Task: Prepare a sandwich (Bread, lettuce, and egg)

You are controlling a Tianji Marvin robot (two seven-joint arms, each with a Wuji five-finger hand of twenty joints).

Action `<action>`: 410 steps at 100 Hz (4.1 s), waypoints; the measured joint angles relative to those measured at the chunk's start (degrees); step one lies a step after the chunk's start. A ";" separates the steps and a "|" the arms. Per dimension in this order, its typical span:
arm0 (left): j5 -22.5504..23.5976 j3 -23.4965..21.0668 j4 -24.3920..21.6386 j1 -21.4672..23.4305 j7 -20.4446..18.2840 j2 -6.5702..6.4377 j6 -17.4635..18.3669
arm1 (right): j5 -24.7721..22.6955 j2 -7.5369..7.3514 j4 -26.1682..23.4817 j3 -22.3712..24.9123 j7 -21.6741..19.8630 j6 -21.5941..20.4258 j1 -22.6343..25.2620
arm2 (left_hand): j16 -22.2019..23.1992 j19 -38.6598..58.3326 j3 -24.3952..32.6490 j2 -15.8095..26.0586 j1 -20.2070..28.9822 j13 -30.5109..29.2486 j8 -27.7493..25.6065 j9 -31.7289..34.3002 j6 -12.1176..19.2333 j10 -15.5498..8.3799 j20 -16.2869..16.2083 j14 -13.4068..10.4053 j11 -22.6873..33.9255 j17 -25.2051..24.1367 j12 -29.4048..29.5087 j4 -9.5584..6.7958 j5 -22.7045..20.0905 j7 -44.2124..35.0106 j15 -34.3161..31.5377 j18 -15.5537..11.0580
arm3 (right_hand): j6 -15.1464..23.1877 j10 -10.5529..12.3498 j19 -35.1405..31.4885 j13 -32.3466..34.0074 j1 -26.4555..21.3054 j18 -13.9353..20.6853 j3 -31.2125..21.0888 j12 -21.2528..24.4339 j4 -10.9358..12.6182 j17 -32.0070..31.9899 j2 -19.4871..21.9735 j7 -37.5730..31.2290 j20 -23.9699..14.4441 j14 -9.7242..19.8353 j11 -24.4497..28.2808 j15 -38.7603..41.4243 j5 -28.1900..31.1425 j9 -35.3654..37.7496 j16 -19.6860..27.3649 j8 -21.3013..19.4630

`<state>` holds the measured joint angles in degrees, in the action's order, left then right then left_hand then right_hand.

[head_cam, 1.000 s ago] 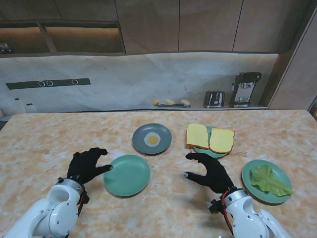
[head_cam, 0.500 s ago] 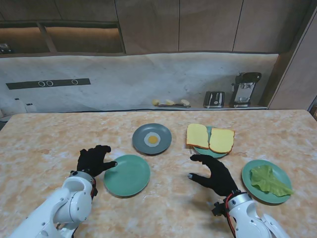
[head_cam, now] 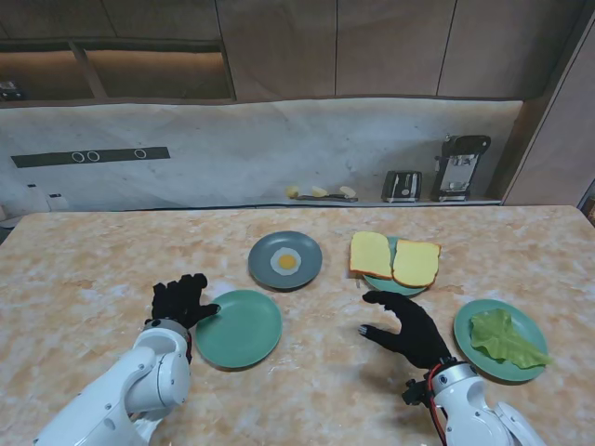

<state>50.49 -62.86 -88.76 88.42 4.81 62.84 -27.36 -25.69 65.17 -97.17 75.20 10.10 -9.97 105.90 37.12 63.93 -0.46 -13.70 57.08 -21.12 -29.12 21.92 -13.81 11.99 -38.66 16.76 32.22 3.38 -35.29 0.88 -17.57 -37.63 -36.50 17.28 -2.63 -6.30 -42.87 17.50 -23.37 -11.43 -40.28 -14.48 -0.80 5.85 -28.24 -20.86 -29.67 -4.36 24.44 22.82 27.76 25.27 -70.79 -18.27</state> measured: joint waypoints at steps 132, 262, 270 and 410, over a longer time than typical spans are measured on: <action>-10.99 2.43 4.78 -1.56 7.20 3.32 -2.94 | -0.61 -0.17 -0.53 -0.01 -1.31 0.82 0.41 | 9.94 20.95 24.37 -9.89 4.65 -20.14 -8.40 13.36 0.12 -0.37 -2.89 -3.00 6.22 29.08 -20.65 2.16 -0.27 -16.37 -20.47 -5.07 | -0.59 -0.35 0.00 0.00 -0.68 -0.01 -0.01 0.00 0.00 -0.41 0.88 -0.59 0.00 -0.07 0.05 0.00 2.82 0.54 -0.01 0.00; -15.06 7.19 -3.79 3.94 8.20 4.05 -4.16 | -0.64 -0.19 -1.40 0.27 -0.70 0.31 2.10 | 10.50 22.54 21.65 -10.59 10.83 -24.61 -6.87 16.57 -2.21 0.51 -2.88 -5.49 4.82 35.27 -24.82 2.01 0.33 -17.19 -24.11 -6.56 | -0.59 -0.36 0.00 0.00 -0.68 -0.02 -0.01 0.00 0.00 -0.63 0.88 -0.64 0.00 -0.07 0.05 0.00 3.45 0.54 -0.01 0.00; -15.45 7.75 -3.96 3.97 8.35 4.06 -4.05 | -0.65 -0.19 -1.48 0.28 -0.65 0.24 2.22 | 10.50 22.55 21.66 -10.59 10.84 -24.59 -6.87 16.57 -3.62 0.49 -2.88 -5.49 4.83 35.08 -24.82 1.99 0.48 -17.19 -24.13 -6.56 | -0.59 -0.36 0.00 0.00 -0.68 -0.02 -0.01 0.00 0.00 -0.64 0.88 -0.64 0.00 -0.08 0.05 0.00 3.45 0.54 -0.01 0.00; -11.44 -4.16 -13.33 11.88 1.72 1.90 20.33 | -2.16 -0.44 -2.04 0.70 -2.41 0.38 0.64 | -8.44 -13.91 3.80 -4.13 1.85 1.47 4.52 -2.44 0.23 0.43 7.47 0.34 -6.55 -1.07 9.08 1.41 -0.67 1.21 10.62 1.17 | -0.59 -0.36 -0.01 0.01 -0.69 -0.49 -0.01 0.00 0.00 -0.65 0.88 -0.64 0.01 -0.08 0.05 0.00 3.45 0.54 -0.01 0.00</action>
<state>39.04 -67.02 -102.09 100.30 6.53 64.75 -7.03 -27.85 64.73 -99.20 75.91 7.69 -9.58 106.53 28.68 50.02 3.34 -17.83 58.93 -19.65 -24.60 19.48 -13.58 12.42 -31.19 17.10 25.67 2.30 -26.21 2.30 -18.23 -36.42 -25.88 18.45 -3.22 -6.66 -42.87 17.50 -24.05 -11.92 -40.29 -14.48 -0.80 5.20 -27.37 -21.50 -29.67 -4.45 24.49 22.82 31.20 25.81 -70.80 -18.27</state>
